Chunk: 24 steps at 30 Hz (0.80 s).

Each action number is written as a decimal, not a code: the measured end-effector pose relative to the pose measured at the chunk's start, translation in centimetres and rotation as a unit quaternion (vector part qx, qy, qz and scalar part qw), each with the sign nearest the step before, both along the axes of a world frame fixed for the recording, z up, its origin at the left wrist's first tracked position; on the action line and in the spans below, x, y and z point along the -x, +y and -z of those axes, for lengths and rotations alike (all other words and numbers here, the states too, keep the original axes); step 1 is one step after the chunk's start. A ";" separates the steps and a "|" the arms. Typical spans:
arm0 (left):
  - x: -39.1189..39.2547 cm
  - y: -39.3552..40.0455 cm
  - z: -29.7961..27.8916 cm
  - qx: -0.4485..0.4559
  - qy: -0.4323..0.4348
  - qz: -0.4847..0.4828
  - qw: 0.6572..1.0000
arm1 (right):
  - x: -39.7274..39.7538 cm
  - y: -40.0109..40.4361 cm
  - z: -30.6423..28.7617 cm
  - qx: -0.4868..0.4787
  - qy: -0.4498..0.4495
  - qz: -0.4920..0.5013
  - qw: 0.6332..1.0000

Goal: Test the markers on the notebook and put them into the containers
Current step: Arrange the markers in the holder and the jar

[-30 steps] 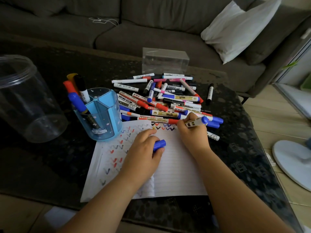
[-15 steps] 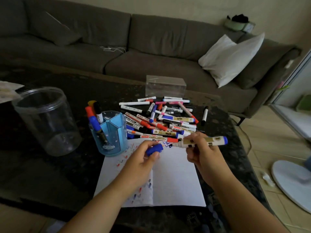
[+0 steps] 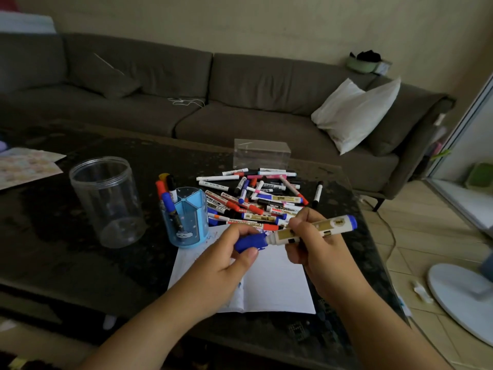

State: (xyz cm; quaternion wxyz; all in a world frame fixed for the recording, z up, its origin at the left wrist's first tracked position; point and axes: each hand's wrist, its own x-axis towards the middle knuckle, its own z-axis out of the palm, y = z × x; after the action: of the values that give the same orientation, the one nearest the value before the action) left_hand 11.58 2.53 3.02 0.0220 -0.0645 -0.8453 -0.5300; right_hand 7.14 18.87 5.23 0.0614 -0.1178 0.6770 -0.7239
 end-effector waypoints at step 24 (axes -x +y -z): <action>0.6 -5.6 0.6 0.190 -0.014 -0.097 0.977 | 0.7 -4.4 3.5 -0.261 -0.063 0.072 0.960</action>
State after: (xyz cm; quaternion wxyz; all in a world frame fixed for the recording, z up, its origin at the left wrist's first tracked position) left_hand 11.02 -3.12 2.45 0.0488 0.0219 -0.9331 -0.3556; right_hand 6.48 14.48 1.74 0.0798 -0.0027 0.8442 -0.5301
